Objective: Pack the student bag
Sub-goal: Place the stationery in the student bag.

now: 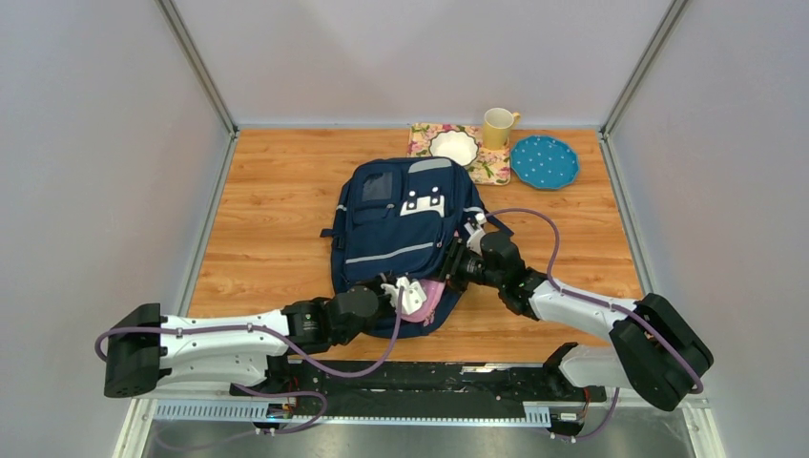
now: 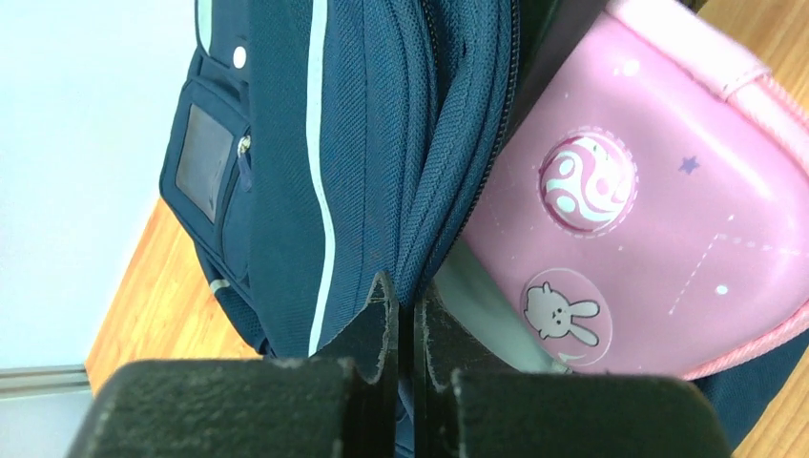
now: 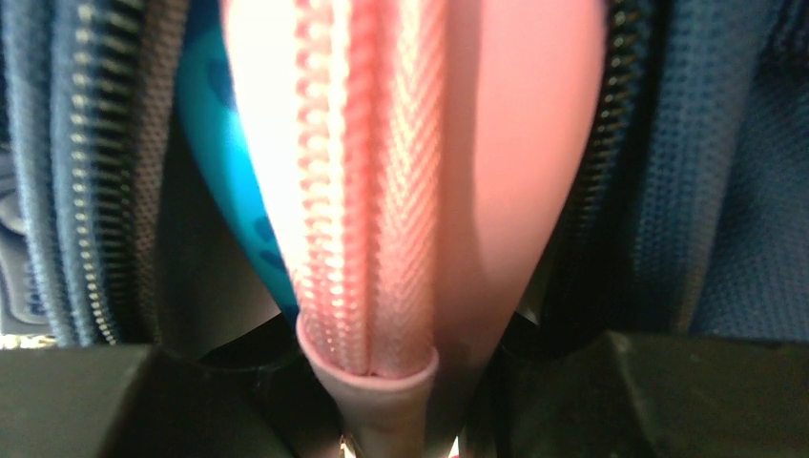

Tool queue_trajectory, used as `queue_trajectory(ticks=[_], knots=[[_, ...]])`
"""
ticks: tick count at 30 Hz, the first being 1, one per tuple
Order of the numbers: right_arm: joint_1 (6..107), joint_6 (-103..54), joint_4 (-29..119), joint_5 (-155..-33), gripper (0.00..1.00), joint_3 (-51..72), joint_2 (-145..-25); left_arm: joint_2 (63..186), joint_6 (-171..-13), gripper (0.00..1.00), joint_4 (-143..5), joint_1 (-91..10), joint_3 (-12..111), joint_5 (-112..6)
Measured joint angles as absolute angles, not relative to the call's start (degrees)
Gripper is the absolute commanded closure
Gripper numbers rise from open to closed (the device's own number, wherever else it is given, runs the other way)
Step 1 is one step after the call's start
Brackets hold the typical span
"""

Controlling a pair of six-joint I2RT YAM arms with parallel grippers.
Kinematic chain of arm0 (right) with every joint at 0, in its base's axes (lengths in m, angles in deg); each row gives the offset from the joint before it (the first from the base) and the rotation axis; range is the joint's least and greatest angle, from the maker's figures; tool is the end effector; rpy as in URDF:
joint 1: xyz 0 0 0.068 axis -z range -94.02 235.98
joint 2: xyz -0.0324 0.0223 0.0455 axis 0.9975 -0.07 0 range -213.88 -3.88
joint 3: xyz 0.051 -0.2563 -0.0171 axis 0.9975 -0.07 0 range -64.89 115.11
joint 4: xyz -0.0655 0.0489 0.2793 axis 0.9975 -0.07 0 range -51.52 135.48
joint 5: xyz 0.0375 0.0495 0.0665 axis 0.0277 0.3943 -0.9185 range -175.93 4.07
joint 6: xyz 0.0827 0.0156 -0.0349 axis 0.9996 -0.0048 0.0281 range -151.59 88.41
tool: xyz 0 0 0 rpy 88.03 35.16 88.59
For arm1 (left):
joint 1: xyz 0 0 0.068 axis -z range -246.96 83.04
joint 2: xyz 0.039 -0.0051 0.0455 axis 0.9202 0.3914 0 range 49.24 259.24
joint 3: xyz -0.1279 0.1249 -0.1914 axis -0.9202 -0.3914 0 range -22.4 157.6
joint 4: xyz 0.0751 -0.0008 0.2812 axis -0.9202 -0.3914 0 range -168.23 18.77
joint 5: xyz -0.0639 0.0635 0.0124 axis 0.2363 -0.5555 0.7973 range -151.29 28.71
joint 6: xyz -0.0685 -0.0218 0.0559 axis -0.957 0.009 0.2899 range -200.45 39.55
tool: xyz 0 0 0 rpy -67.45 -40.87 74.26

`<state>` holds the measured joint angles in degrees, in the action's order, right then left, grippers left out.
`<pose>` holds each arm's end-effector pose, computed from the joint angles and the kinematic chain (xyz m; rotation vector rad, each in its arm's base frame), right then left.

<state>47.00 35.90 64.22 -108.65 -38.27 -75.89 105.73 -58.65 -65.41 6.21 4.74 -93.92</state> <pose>0.2229 0.2208 0.1322 0.2982 2.3652 1.4538 0.1235 -0.2569 0.1840 1.1420 1.5360 -0.0381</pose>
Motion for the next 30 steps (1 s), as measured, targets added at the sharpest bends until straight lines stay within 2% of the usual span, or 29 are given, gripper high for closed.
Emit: queue_trajectory(ticks=[5, 12, 15, 16, 20, 24, 30], knots=[[46.8, 40.2, 68.9, -105.9, 0.96, -39.7, -75.9, 108.2, -63.1, 1.0, -71.8, 6.2, 11.7, -94.1], [45.4, 47.0, 78.0, -93.2, 0.92, -40.5, -78.4, 117.2, -75.8, 1.0, -87.8, 6.1, 31.8, -92.5], [44.5, 47.7, 79.6, -87.9, 0.79, -40.4, -79.7, 119.0, -79.4, 1.0, -91.7, 6.2, 35.3, -91.5], [44.4, 47.7, 79.5, -86.7, 0.67, -40.1, -80.4, 119.2, -80.3, 1.0, -92.0, 6.2, 35.5, -91.3], [44.1, 47.2, 77.3, -84.9, 0.47, -38.0, -82.9, 119.0, -82.2, 1.0, -92.9, 6.2, 35.4, -91.9], [44.0, 45.4, 72.6, -85.0, 0.37, -38.0, -81.3, 117.6, -83.4, 1.0, -93.5, 6.2, 35.2, -93.3], [43.9, 42.5, 62.8, -83.7, 0.4, -42.1, -66.9, 115.0, -84.2, 1.0, -93.5, 6.2, 33.1, -93.5]])
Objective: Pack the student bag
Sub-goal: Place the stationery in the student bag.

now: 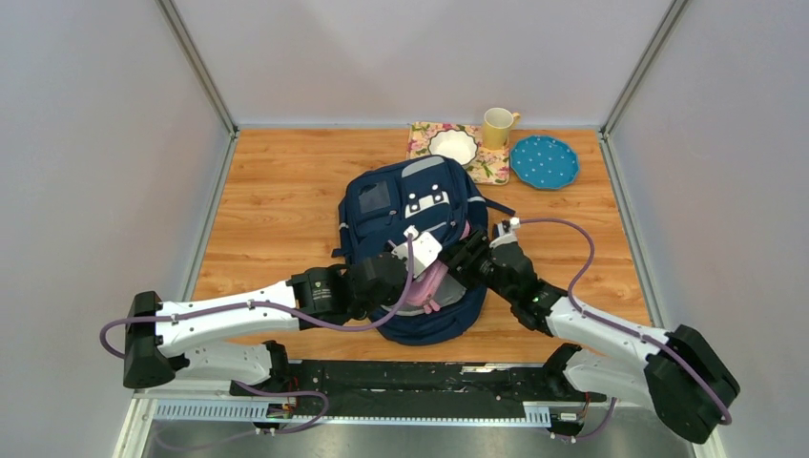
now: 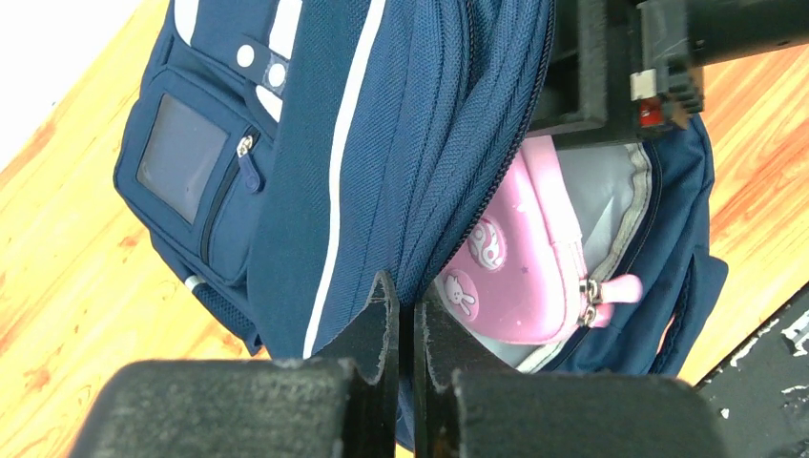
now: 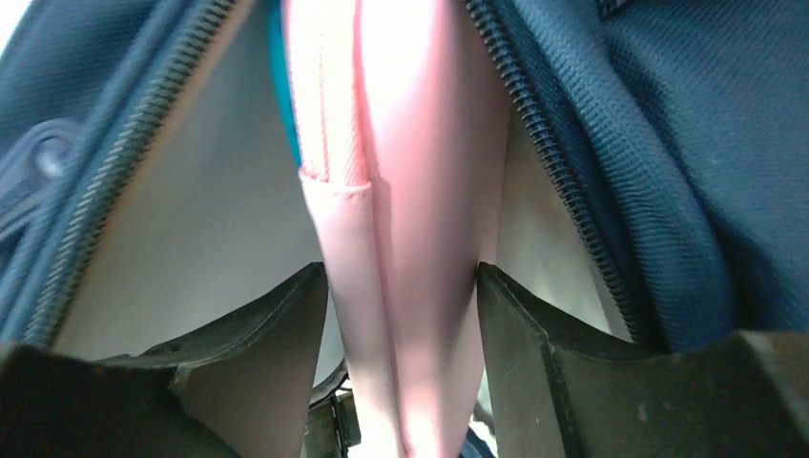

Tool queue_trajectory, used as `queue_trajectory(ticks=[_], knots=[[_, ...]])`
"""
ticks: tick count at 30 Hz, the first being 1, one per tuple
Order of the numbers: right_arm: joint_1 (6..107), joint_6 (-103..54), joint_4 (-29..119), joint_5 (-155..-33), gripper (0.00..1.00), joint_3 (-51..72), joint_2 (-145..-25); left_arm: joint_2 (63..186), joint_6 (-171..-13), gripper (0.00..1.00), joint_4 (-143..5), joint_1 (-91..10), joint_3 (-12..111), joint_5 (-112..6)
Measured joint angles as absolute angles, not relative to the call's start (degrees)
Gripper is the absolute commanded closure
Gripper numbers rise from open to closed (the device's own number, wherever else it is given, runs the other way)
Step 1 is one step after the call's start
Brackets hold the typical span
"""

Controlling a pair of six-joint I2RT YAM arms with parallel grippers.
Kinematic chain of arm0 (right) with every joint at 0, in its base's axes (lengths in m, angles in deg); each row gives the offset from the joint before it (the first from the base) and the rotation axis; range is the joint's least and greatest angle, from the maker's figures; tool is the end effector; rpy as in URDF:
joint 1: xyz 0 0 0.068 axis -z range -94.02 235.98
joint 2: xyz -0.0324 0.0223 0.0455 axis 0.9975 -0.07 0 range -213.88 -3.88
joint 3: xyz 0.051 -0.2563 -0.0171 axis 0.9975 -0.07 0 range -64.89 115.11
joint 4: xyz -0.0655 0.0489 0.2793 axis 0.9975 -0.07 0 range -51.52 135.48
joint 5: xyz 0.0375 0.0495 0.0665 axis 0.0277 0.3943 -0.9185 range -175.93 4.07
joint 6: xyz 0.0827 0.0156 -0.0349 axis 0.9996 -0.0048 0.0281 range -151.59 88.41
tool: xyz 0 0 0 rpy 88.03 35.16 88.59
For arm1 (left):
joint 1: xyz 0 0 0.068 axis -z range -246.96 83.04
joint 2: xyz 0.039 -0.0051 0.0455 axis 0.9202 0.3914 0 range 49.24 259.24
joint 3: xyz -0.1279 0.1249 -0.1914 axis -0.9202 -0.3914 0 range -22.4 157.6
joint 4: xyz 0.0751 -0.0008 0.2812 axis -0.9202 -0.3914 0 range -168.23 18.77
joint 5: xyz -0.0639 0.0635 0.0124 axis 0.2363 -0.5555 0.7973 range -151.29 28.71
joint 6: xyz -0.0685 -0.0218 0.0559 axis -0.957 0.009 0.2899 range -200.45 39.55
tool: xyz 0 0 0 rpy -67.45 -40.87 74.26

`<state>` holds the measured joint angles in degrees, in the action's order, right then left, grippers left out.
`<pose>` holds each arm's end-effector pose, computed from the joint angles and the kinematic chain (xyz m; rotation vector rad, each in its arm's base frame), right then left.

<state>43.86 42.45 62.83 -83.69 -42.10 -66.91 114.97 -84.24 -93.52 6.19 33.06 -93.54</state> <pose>0.2235 0.1977 0.1454 0.6337 2.1124 1.2186 0.1341 -0.2930 0.2766 0.8891 1.8488 -0.2321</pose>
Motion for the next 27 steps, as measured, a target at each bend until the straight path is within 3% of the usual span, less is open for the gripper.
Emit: queue_trajectory(ticks=[3, 5, 9, 11, 13, 17, 20, 23, 24, 25, 27], knots=[[43.9, 41.7, 59.8, -83.0, 0.55, -42.4, -62.5, 114.7, -84.2, 1.0, -93.3, 6.1, 33.0, -93.5], [43.9, 41.6, 59.4, -83.1, 0.74, -42.5, -62.2, 114.7, -84.2, 1.0, -93.3, 6.1, 33.0, -93.4], [43.9, 41.6, 60.2, -83.5, 0.84, -42.3, -64.1, 114.7, -84.2, 1.0, -93.3, 6.1, 33.0, -93.2], [43.9, 41.7, 60.7, -83.8, 0.96, -41.4, -66.0, 114.7, -84.2, 1.0, -93.3, 6.0, 33.0, -93.1], [43.9, 42.1, 61.8, -84.0, 1.0, -40.4, -68.0, 114.7, -84.2, 1.0, -93.3, 6.0, 33.0, -93.1], [43.5, 45.3, 69.5, -83.1, 1.0, -40.8, -72.8, 114.7, -84.3, 1.0, -93.1, 6.0, 33.0, -92.8], [43.3, 49.1, 78.1, -81.6, 0.93, -40.9, -78.9, 114.7, -84.8, 1.0, -92.9, 6.0, 33.0, -92.6], [43.0, 51.5, 83.1, -79.8, 0.75, -38.3, -85.0, 114.7, -85.2, 1.0, -92.9, 5.9, 33.0, -92.0], [42.9, 51.7, 84.1, -79.5, 0.61, -37.5, -86.4, 114.7, -85.3, 1.0, -92.9, 5.9, 33.0, -92.0], [42.9, 51.8, 85.1, -79.3, 0.54, -37.0, -87.7, 114.8, -85.4, 1.0, -92.9, 5.8, 33.0, -92.0], [42.9, 51.5, 85.6, -79.2, 0.44, -37.2, -87.9, 114.8, -85.7, 1.0, -92.9, 5.6, 33.0, -92.0]])
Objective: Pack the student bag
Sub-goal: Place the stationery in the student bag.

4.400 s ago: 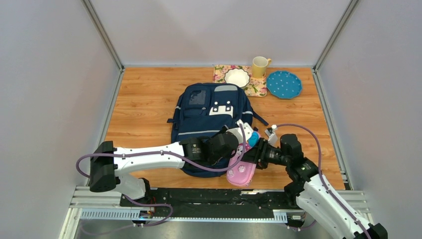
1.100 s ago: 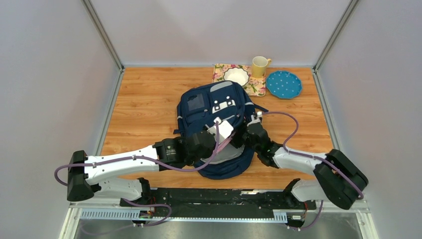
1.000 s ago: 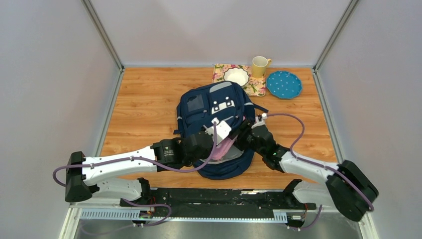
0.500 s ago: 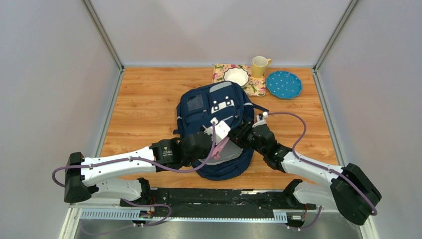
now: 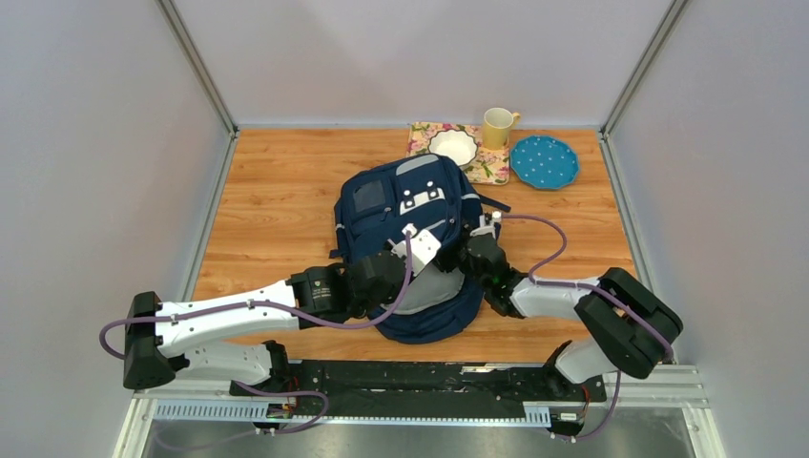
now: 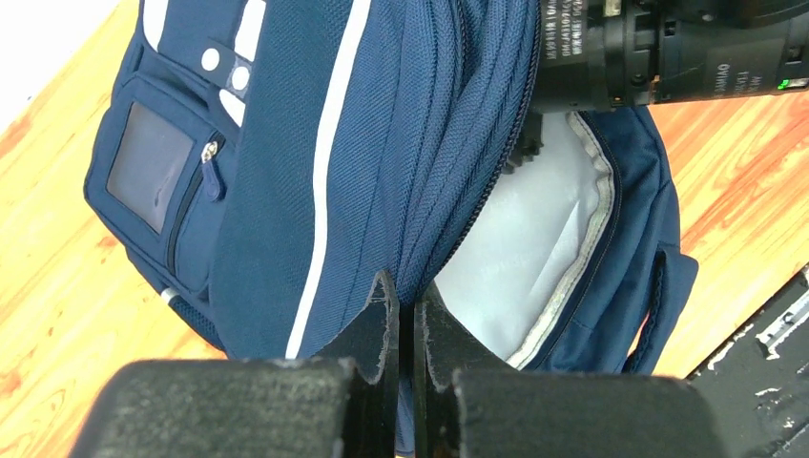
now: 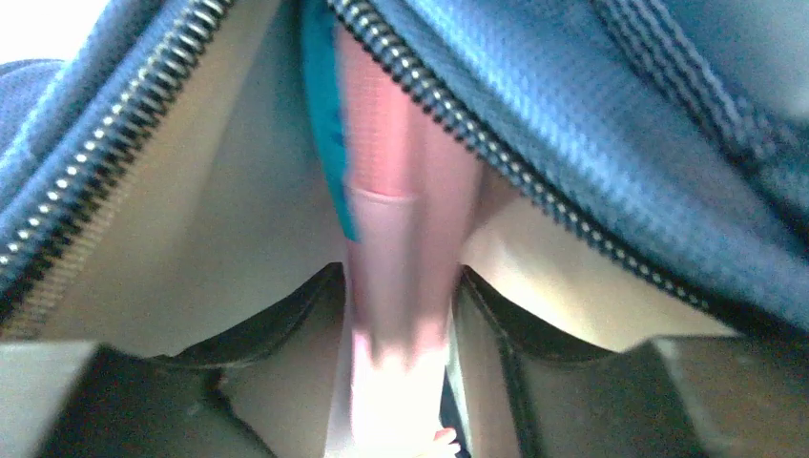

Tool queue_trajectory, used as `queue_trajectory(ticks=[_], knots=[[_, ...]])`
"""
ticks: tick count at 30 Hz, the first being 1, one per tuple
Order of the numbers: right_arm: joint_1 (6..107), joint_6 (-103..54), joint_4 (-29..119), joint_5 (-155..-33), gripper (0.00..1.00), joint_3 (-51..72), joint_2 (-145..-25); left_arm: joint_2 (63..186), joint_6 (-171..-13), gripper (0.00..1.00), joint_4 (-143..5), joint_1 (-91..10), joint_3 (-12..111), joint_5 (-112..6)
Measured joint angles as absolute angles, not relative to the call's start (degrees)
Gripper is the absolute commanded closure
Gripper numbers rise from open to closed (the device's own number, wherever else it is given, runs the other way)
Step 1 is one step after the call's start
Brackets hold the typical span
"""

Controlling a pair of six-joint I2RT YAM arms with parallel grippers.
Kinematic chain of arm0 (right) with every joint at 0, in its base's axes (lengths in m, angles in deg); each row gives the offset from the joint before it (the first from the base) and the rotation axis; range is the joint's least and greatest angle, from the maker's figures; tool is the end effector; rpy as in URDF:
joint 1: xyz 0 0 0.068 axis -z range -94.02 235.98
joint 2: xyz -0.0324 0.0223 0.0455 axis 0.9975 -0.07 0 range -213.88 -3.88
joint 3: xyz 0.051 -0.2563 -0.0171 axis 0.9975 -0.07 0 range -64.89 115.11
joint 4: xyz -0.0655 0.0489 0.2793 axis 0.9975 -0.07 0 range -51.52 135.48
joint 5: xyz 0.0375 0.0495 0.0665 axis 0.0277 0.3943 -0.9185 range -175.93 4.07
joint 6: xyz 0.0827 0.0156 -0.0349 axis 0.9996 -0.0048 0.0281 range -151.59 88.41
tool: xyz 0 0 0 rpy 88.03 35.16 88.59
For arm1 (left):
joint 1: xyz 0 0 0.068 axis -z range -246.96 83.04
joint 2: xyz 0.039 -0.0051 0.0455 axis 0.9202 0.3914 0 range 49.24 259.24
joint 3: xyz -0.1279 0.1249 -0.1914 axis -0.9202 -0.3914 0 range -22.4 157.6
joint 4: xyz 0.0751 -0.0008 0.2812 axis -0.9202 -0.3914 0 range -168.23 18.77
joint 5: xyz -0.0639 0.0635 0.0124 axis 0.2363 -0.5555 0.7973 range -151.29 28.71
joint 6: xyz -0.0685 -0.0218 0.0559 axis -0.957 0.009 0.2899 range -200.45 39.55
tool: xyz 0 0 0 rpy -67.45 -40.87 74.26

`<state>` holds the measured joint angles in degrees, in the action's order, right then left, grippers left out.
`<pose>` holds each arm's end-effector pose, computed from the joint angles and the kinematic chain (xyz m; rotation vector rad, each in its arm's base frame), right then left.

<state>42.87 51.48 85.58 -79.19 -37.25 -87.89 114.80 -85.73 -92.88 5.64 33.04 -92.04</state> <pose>0.2588 0.2291 0.1245 0.8071 1.9480 1.3524 0.1356 -0.2935 0.2781 0.8657 1.8601 -0.2762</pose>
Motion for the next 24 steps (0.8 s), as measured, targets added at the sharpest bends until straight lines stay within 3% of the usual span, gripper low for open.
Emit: queue_trajectory(ticks=[4, 8, 10, 12, 14, 16, 20, 24], knots=[[42.7, 47.9, 76.1, -79.6, 0.34, -39.8, -80.5, 114.8, -86.6, 1.0, -92.7, 5.4, 32.8, -92.0], [42.2, 42.0, 59.1, -79.7, 0.15, -42.0, -62.4, 114.3, -87.2, 1.0, -91.7, 5.0, 31.2, -91.5], [42.2, 39.2, 52.4, -79.3, 0.11, -43.2, -52.1, 114.1, -87.5, 1.0, -91.4, 4.8, 30.9, -91.2], [42.2, 38.0, 48.4, -78.8, 0.19, -44.8, -44.7, 114.0, -87.7, 1.0, -91.2, 4.5, 30.7, -90.8], [42.2, 37.7, 46.7, -78.9, 0.21, -47.3, -39.8, 113.9, -87.8, 1.0, -90.7, 4.4, 30.5, -90.5], [42.2, 37.9, 44.8, -79.2, 0.34, -48.9, -38.5, 113.9, -87.8, 1.0, -90.6, 4.2, 30.4, -90.2], [42.2, 37.9, 41.8, -82.4, 0.5, -49.0, -42.3, 113.9, -87.9, 1.0, -90.3, 4.0, 30.4, -89.6], [42.2, 37.3, 43.5, -86.7, 0.51, -47.5, -50.0, 113.9, -87.9, 1.0, -90.3, 4.0, 30.4, -89.3]])
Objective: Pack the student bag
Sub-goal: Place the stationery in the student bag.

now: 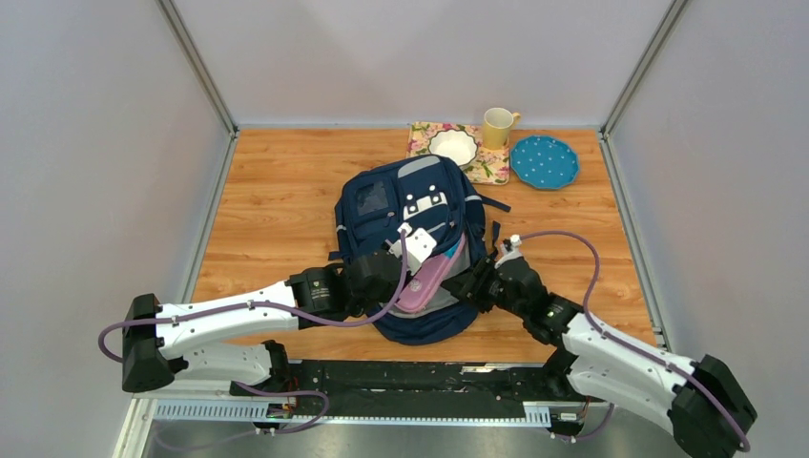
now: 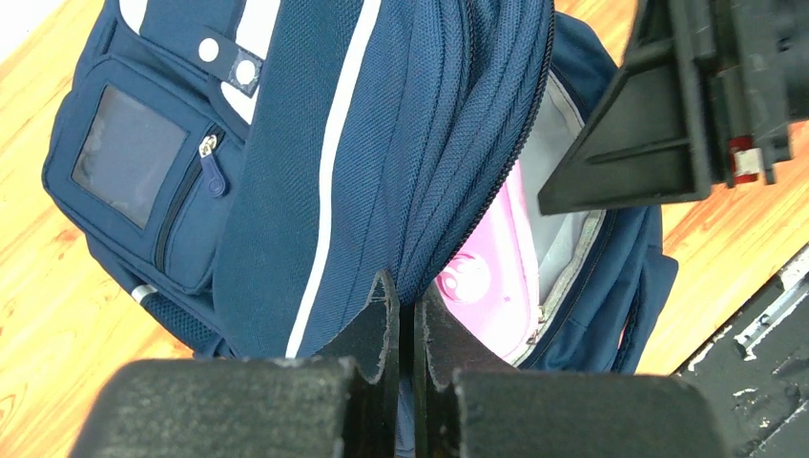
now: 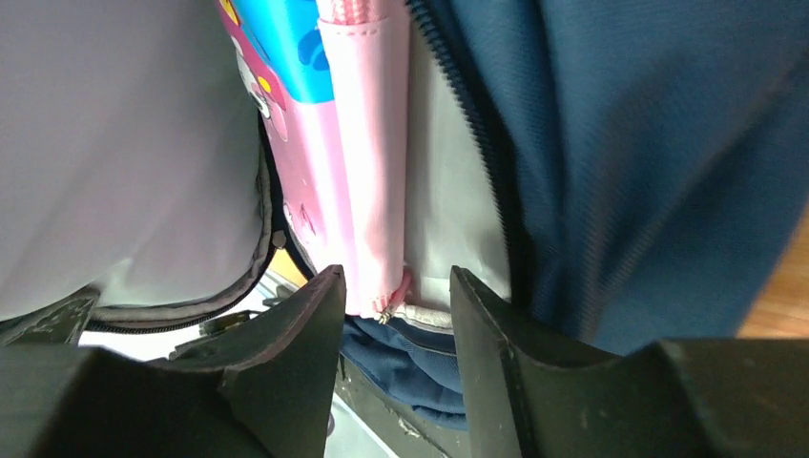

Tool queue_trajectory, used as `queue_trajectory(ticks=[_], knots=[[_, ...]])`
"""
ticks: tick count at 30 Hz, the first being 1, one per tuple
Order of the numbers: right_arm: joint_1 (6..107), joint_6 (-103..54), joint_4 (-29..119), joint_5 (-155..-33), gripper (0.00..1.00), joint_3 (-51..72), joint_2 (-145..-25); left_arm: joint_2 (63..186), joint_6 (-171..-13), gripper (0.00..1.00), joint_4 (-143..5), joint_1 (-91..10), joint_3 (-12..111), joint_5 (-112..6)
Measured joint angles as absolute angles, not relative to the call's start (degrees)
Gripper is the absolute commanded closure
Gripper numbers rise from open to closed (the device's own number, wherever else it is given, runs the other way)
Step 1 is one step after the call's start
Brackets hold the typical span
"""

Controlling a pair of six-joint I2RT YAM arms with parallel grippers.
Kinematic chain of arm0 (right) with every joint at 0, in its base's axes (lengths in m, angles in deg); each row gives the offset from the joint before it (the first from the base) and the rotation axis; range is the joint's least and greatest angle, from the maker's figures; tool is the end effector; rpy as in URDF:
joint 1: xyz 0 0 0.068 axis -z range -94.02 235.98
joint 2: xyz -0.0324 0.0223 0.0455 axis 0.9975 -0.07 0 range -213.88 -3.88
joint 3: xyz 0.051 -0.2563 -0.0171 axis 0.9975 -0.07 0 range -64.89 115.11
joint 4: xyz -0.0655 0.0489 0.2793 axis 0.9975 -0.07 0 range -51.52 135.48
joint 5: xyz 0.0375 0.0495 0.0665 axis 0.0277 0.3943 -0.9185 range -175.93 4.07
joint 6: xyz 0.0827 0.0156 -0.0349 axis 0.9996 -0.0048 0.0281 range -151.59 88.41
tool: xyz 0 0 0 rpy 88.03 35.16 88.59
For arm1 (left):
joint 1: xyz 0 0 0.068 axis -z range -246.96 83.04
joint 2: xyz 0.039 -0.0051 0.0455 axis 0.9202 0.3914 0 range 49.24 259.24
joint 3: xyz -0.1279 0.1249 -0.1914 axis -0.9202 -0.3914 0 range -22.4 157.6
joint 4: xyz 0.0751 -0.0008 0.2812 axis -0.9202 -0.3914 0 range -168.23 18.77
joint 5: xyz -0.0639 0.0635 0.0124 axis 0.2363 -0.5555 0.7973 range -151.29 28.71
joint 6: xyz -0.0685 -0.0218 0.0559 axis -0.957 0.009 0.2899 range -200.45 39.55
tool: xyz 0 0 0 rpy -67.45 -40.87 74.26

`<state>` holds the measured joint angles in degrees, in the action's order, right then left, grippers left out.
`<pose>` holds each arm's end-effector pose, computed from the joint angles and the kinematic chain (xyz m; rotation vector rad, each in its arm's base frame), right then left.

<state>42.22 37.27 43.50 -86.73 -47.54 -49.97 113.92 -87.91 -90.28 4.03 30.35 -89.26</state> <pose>0.1796 0.1735 0.1357 0.5000 2.2892 1.1184 0.1403 -0.2901 0.2683 0.8294 1.8853 -0.3366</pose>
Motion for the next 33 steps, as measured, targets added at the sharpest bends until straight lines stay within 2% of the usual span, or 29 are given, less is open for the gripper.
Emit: queue_trajectory(ticks=[2, 4, 5, 6, 8, 11, 12, 14, 17, 18, 20, 21, 24, 28, 31, 32, 33], knots=[[42.2, 37.0, 44.5, -88.7, 0.51, -45.5, -55.1, 113.9, -87.9, 1.0, -90.3, 3.9, 30.4, -89.2], [42.0, 36.9, 46.8, -90.3, 0.57, -43.7, -59.4, 113.9, -88.0, 1.0, -90.2, 3.9, 30.4, -89.1], [41.8, 37.0, 49.0, -90.9, 0.61, -43.0, -62.1, 113.9, -88.0, 1.0, -90.2, 3.9, 30.4, -89.0], [41.8, 37.1, 50.6, -91.1, 0.71, -42.7, -63.8, 113.9, -88.0, 1.0, -90.2, 3.9, 30.4, -89.0], [41.7, 37.8, 54.0, -91.4, 0.78, -42.4, -67.1, 113.9, -88.0, 1.0, -90.2, 3.8, 30.4, -88.7], [41.4, 38.8, 57.2, -91.5, 0.95, -40.0, -71.5, 114.1, -88.3, 1.0, -90.1, 3.8, 30.4, -88.3], [41.2, 39.0, 58.6, -91.5, 0.99, -38.8, -73.2, 114.2, -88.5, 1.0, -90.0, 3.8, 30.4, -88.1], [41.5, 39.7, 62.4, -91.0, 0.99, -37.0, -76.3, 114.3, -88.9, 1.0, -89.5, 3.7, 30.4, -87.9], [42.8, 41.3, 68.8, -91.0, 0.92, -35.2, -81.1, 114.4, -89.1, 1.0, -89.4, 3.7, 30.4, -87.7], [43.7, 41.7, 70.7, -91.0, 0.8, -34.3, -83.0, 114.4, -89.2, 1.0, -89.4, 3.6, 30.4, -87.7], [44.9, 42.1, 73.0, -91.7, 0.68, -32.9, -85.7, 114.4, -89.3, 1.0, -89.1, 3.5, 30.4, -87.7], [45.4, 41.8, 74.5, -92.3, 0.57, -32.8, -86.8, 114.4, -89.3, 1.0, -88.9, 3.5, 30.4, -87.8], [45.6, 41.4, 77.0, -93.0, 0.44, -34.8, -86.1, 114.4, -89.4, 1.0, -89.0, 3.5, 30.4, -87.7], [45.4, 39.9, 73.3, -93.3, 0.41, -41.5, -74.8, 114.4, -89.6, 1.0, -88.7, 3.6, 30.4, -87.3], [45.0, 36.9, 60.1, -90.4, 0.37, -41.7, -59.0, 114.4, -90.1, 1.0, -88.6, 3.5, 30.4, -86.8], [44.9, 35.9, 55.7, -88.8, 0.35, -41.2, -54.5, 114.4, -90.3, 0.92, -88.6, 3.5, 30.4, -86.7], [44.9, 34.8, 51.0, -86.9, 0.33, -40.5, -49.8, 114.4, -90.3, 0.66, -88.6, 3.5, 30.4, -86.1]])
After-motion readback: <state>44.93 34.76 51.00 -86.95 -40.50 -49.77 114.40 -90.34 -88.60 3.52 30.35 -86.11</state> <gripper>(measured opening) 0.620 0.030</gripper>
